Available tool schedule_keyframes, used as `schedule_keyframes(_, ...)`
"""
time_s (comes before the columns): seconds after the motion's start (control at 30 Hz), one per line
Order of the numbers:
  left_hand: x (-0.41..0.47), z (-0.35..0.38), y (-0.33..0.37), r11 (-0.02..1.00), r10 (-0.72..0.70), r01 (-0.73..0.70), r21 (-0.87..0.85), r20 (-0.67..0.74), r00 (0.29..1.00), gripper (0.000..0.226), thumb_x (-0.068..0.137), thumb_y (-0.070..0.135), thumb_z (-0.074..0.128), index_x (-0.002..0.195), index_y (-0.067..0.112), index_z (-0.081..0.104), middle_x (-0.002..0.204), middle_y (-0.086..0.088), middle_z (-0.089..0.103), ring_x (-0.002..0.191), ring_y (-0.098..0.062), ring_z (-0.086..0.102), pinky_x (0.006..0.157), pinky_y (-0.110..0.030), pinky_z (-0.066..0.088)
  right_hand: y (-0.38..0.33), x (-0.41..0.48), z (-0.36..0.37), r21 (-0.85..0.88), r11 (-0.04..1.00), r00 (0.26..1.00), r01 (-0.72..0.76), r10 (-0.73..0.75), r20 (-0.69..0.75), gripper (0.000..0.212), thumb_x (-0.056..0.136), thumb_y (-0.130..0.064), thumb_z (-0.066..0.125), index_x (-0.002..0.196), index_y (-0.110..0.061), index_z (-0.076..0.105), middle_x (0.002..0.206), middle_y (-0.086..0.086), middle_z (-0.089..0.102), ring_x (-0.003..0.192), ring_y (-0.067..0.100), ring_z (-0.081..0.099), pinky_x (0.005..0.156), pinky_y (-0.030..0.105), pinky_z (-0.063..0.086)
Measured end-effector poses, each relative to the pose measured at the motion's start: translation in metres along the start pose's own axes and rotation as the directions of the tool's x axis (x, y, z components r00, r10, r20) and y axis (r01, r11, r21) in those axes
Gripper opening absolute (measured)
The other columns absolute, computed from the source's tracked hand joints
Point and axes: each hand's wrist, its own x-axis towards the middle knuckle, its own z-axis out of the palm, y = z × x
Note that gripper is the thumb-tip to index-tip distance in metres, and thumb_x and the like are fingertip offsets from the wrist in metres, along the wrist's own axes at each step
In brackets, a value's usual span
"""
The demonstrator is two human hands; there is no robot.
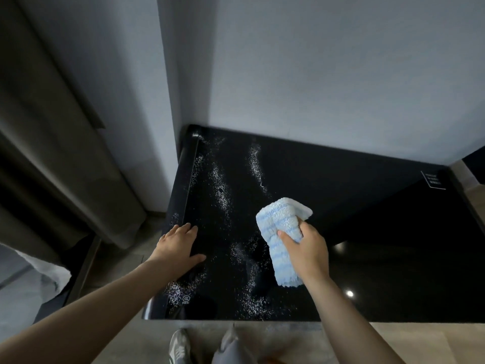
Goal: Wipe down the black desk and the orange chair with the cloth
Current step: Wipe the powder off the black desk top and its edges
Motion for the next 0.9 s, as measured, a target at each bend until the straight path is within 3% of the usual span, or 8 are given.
schedule_keyframes(0.33, 0.06, -0.012, -0.004, 0.999, -0.013, 0.013, -0.043, 0.011, 1.0, 0.089, 0.087, 0.054, 0.058, 0.153, 0.02, 0.011, 0.161, -0.003, 0.011, 0.148, -0.026, 0.008, 0.12, -0.037, 0.014, -0.02, 0.079, 0.024, 0.007, 1.0, 1.0, -0.001, 0.001, 0.013, 0.016, 0.087, -0.037, 0.067, 0.092, -0.022, 0.064, 0.088, -0.009, 0.064, 0.085, 0.009, 0.062, 0.073, 0.031, 0.055)
schedule_keyframes(0.57, 0.11, -0.025, 0.004, 0.999, -0.042, 0.042, -0.032, -0.004, 0.999, 0.089, 0.085, 0.056, 0.06, 0.153, 0.031, 0.009, 0.161, -0.001, -0.004, 0.148, -0.029, -0.001, 0.12, -0.042, 0.013, -0.033, 0.169, 0.031, -0.013, 0.999, 0.999, 0.049, -0.049, -0.004, 0.023, 0.087, -0.038, 0.068, 0.092, -0.017, 0.063, 0.088, -0.005, 0.063, 0.083, 0.012, 0.062, 0.072, 0.033, 0.054)
schedule_keyframes(0.77, 0.153, -0.027, 0.005, 0.993, -0.115, 0.114, 0.03, 0.016, 0.993, 0.114, 0.071, 0.068, 0.066, 0.152, 0.034, -0.008, 0.158, -0.001, -0.023, 0.145, -0.035, -0.018, 0.118, -0.052, 0.006, -0.044, 0.239, 0.043, -0.072, 0.994, 0.996, 0.086, -0.086, -0.001, 0.028, 0.09, -0.037, 0.064, 0.106, -0.013, 0.063, 0.103, 0.001, 0.065, 0.095, 0.018, 0.062, 0.081, 0.039, 0.053)
schedule_keyframes(0.9, 0.169, -0.019, 0.0, 0.985, -0.166, 0.163, 0.055, 0.058, 0.984, 0.127, 0.062, 0.072, 0.069, 0.15, 0.033, -0.015, 0.154, -0.004, -0.033, 0.142, -0.036, -0.025, 0.116, -0.056, 0.002, -0.051, 0.282, 0.052, -0.139, 0.981, 0.991, 0.134, -0.132, 0.027, 0.032, 0.091, -0.035, 0.062, 0.114, -0.013, 0.062, 0.111, 0.005, 0.064, 0.102, 0.023, 0.06, 0.081, 0.034, 0.049)
